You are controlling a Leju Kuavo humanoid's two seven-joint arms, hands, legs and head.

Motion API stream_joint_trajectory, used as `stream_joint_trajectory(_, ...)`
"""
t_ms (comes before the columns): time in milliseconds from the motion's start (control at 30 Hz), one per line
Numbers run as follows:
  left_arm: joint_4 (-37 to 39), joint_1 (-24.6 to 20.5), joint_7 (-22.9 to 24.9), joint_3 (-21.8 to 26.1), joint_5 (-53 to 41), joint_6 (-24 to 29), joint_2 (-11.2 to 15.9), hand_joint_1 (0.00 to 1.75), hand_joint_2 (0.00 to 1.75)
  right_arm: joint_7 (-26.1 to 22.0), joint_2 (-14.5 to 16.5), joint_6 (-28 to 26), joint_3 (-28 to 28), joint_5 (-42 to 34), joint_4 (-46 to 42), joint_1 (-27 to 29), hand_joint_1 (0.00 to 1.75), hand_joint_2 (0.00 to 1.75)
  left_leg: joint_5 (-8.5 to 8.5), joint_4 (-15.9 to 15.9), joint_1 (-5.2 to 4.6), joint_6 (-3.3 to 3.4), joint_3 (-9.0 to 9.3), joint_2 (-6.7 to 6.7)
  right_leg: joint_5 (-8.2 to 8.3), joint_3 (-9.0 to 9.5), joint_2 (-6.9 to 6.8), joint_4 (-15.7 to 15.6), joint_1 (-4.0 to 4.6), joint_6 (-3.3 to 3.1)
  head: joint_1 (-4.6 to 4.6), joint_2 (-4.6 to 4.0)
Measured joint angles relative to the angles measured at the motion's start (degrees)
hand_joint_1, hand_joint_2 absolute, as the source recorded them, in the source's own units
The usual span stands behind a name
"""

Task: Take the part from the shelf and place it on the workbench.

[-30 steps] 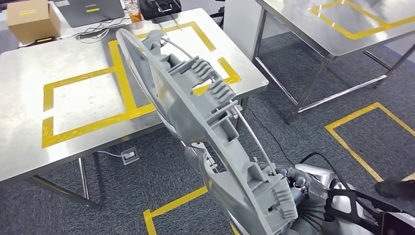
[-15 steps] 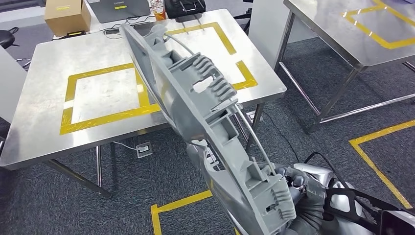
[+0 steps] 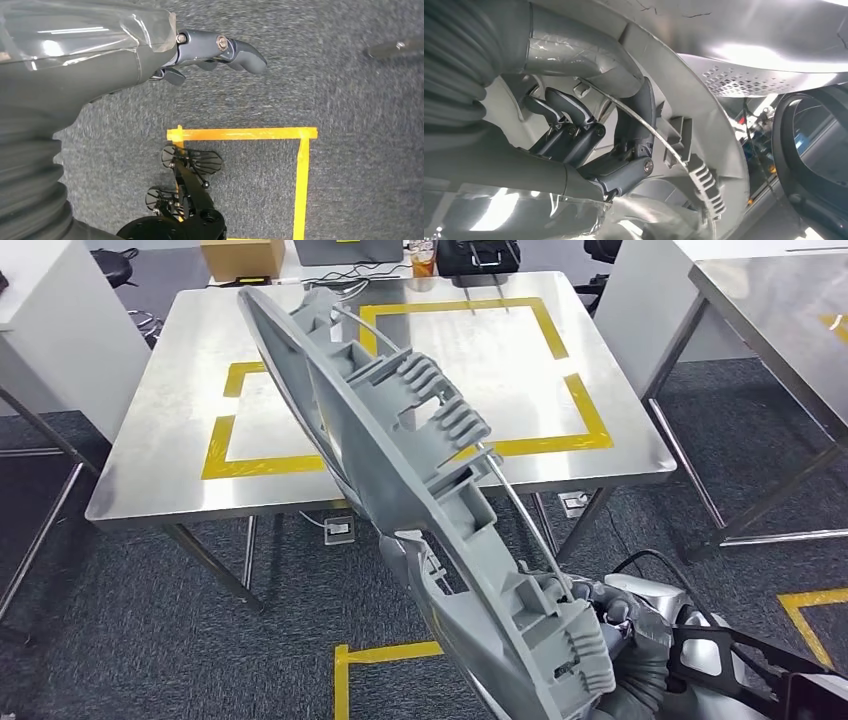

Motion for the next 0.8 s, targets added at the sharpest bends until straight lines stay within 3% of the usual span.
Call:
stream_joint_trajectory(33,0.0,0.0,0.1,0.0,0.2,-0.1,0.0,0.00,1.75,0.0,-0.1,0.0,0.0,0.0,0.0,0.0,1.75,1.75,-0.05,0.1,0.06,-0.07,0.03,-0.97,0.84,-0.09,0.08,-0.6,-0.13,0.51,0.00,0.00)
stream_joint_trajectory(100,0.1,0.0,0.3,0.0,0.4,-0.2,-0.1,0.00,1.75,0.0,-0.2,0.0,0.0,-0.1,0.0,0.0,1.75,1.75,-0.30,0.4,0.24,-0.46,0.06,-2.84,4.62,2.83,1.12,-8.1,-0.65,1.76,0.02,0.00)
stream_joint_trajectory(133,0.1,0.1,0.3,0.0,0.5,-0.2,-0.1,0.00,1.75,0.0,-0.2,0.0,0.0,-0.1,0.0,0.0,1.75,1.75,-0.52,0.8,0.22,-0.81,-0.07,-3.67,6.27,4.48,2.02,-11.9,-0.80,2.00,0.05,0.00)
stream_joint_trajectory(200,0.2,0.2,0.4,0.0,0.6,-0.2,0.0,0.00,1.75,0.0,-0.2,0.0,0.0,-0.1,0.0,-0.1,1.75,1.75,-0.83,1.3,0.14,-1.53,-0.53,-4.89,7.76,6.21,3.19,-15.7,-0.85,1.47,0.05,0.00)
stream_joint_trajectory(267,0.2,0.4,0.8,0.0,1.0,-0.2,0.0,0.00,1.75,0.0,-0.2,0.0,0.1,-0.2,0.0,-0.2,1.75,1.75,-0.87,1.4,0.27,-2.02,-1.01,-5.61,7.76,6.29,2.49,-15.6,-0.67,0.38,0.02,0.01)
stream_joint_trajectory(300,0.2,0.6,1.4,0.0,1.5,-0.2,0.0,0.00,1.75,0.0,-0.2,0.0,0.1,-0.2,0.0,-0.3,1.75,1.75,-0.99,1.6,0.31,-2.23,-1.22,-5.01,7.75,6.37,2.04,-15.6,-0.68,0.00,0.02,0.01)
stream_joint_trajectory(367,0.2,0.6,2.7,0.0,3.0,-0.2,0.0,0.00,1.75,0.0,-0.2,0.0,0.2,-0.4,0.0,-0.4,1.75,1.75,-2.66,4.5,0.26,-2.71,-2.67,-1.64,7.61,6.67,1.14,-15.8,-0.75,-0.73,-0.30,0.01)
stream_joint_trajectory(433,0.2,0.3,3.9,0.0,4.2,-0.2,0.0,0.00,1.75,-0.1,-0.2,-0.1,0.2,-0.7,0.0,-0.4,1.75,1.75,-6.12,11.8,0.32,-3.10,-6.19,1.80,7.33,6.90,0.25,-15.8,-0.43,-1.22,-0.60,0.00)
stream_joint_trajectory(500,0.3,0.2,4.7,0.0,4.7,-0.2,0.0,0.00,1.75,-0.2,-0.3,-0.3,0.2,-1.1,0.0,-0.4,1.75,1.75,-8.11,18.0,0.50,-3.19,-9.51,2.53,7.15,6.99,-0.55,-15.7,-0.18,-1.43,-0.60,0.00)
stream_joint_trajectory(533,0.3,0.2,4.9,0.0,4.7,-0.3,0.0,0.00,1.75,-0.2,-0.3,-0.4,0.3,-1.2,0.0,-0.3,1.75,1.75,-7.58,18.2,0.53,-3.13,-9.77,2.56,7.07,7.06,-0.81,-15.7,-0.07,-1.49,-0.61,0.00)
stream_joint_trajectory(567,0.4,0.2,5.0,0.0,4.7,-0.3,0.0,0.00,1.75,-0.2,-0.3,-0.5,0.3,-1.2,0.0,-0.3,1.75,1.75,-6.06,16.2,0.51,-2.95,-8.82,2.57,6.96,7.18,-1.01,-15.7,0.04,-1.52,-0.61,0.00)
stream_joint_trajectory(633,0.3,0.2,5.0,0.0,4.5,-0.6,0.1,0.00,1.75,-0.3,-0.3,-0.7,0.3,-1.4,0.0,-0.3,1.75,1.75,-2.39,8.3,0.17,-2.12,-4.74,2.92,6.74,7.53,-1.26,-15.8,0.23,-1.49,-0.59,0.00)
stream_joint_trajectory(667,0.3,0.1,4.8,0.0,4.3,-0.8,0.1,0.00,1.75,-0.3,-0.3,-0.8,0.3,-1.5,0.0,-0.4,1.75,1.75,-1.39,5.0,-0.08,-1.68,-3.01,3.19,6.62,7.63,-1.33,-15.8,0.38,-1.36,-0.58,0.00)
stream_joint_trajectory(700,0.3,0.1,4.6,0.0,4.0,-1.0,0.1,0.00,1.75,-0.3,-0.3,-0.9,0.2,-1.6,0.0,-0.4,1.75,1.75,-1.04,3.1,-0.35,-1.32,-1.96,3.44,6.52,7.66,-1.40,-15.8,0.48,-1.19,-0.59,0.00)
stream_joint_trajectory(800,0.3,0.1,3.8,0.0,3.3,-1.4,0.2,0.00,1.75,-0.3,-0.2,-1.0,0.2,-1.6,-0.2,-0.4,1.75,1.75,-1.18,1.7,-0.53,-0.83,-1.21,3.34,6.26,7.73,-1.70,-15.9,0.51,-0.41,-0.60,0.01)
